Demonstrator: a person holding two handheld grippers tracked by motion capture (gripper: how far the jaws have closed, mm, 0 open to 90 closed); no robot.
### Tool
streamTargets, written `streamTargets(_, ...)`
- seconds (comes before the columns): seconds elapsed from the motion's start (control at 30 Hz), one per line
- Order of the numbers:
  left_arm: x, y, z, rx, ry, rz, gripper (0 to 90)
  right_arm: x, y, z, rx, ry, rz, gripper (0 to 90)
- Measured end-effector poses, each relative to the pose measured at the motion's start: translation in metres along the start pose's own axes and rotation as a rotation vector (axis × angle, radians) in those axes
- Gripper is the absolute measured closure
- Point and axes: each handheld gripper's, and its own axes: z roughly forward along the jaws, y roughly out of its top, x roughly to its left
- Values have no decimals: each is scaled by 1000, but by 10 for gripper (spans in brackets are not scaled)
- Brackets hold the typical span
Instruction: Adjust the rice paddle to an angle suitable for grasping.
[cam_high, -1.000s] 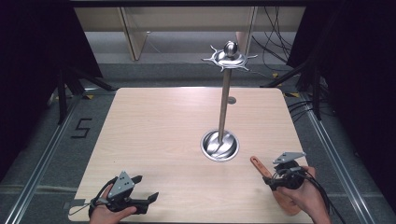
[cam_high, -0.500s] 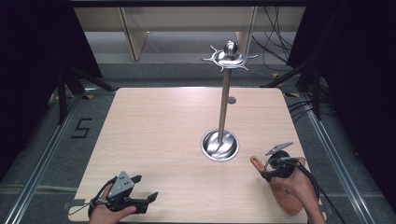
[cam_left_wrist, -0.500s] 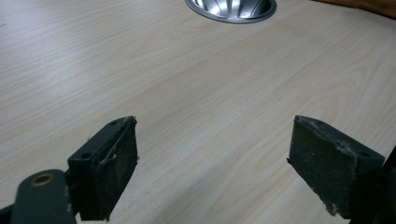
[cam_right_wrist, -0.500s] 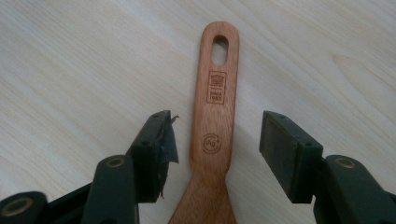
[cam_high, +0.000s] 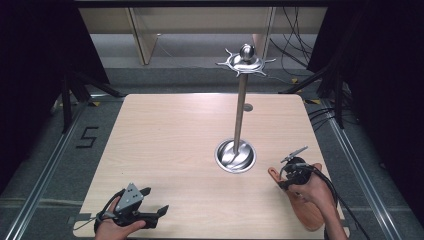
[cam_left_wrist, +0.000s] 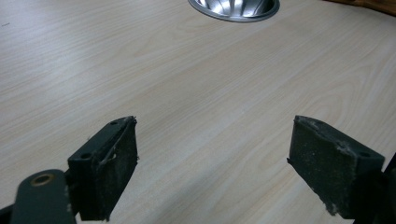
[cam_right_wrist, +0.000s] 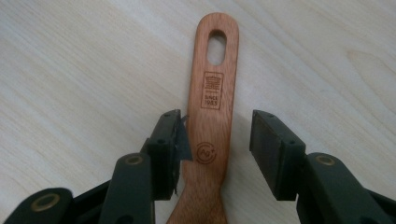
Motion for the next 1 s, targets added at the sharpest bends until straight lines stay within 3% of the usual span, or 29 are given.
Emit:
streamTargets(0.2, 0, 0, 0, 9, 4, 2, 148, 1, 0, 1, 14, 19, 1, 552)
streamTargets(0.23, 0, 0, 0, 8, 4, 1, 148, -1, 1, 3, -3, 13, -30, 555)
streamTargets(0.3, 0, 0, 0, 5, 4, -2, 148, 0, 1, 3, 11, 13, -7, 557)
streamTargets(0.37, -1, -1, 1, 9, -1, -22, 148, 0, 2, 4, 26, 8, -19, 557)
streamTargets(0.4, 0, -1, 1, 16, -2, 9, 148, 2, 2, 4, 34, 15, -9, 557)
streamTargets(0.5, 0, -1, 2, 14, -2, 7, 148, -1, 3, 5, 29, 5, -34, 557)
streamTargets(0.53, -2, -1, 2, 13, -3, -14, 148, -1, 3, 5, 32, -1, -33, 558)
streamTargets(0.57, 0, -1, 1, 19, -3, 11, 148, 0, 3, 6, 39, -1, -28, 559)
streamTargets(0.7, -1, -1, 2, 17, -7, -12, 148, -1, 4, 7, 42, 10, -23, 564)
streamTargets(0.77, 0, -1, 2, 16, -9, 5, 148, -2, 5, 8, 35, 11, -48, 572)
streamTargets(0.8, 0, -1, 2, 9, -10, 2, 148, 0, 5, 6, 57, 19, -6, 577)
streamTargets(0.83, 0, -1, 2, 14, 0, 11, 148, -2, 6, 7, 53, 13, -26, 577)
streamTargets(0.9, -2, -1, 2, 4, -11, -25, 148, -2, 7, 7, 76, 11, -28, 578)
streamTargets(0.93, -2, -1, 2, 8, -8, -24, 148, -3, 8, 8, 61, 10, -48, 578)
streamTargets(0.97, 0, -1, 2, 7, -7, 4, 148, -2, 9, 7, 91, 5, -35, 578)
streamTargets(1.0, 0, -1, 2, 12, -9, 1, 148, -1, 10, 8, 85, 6, -39, 580)
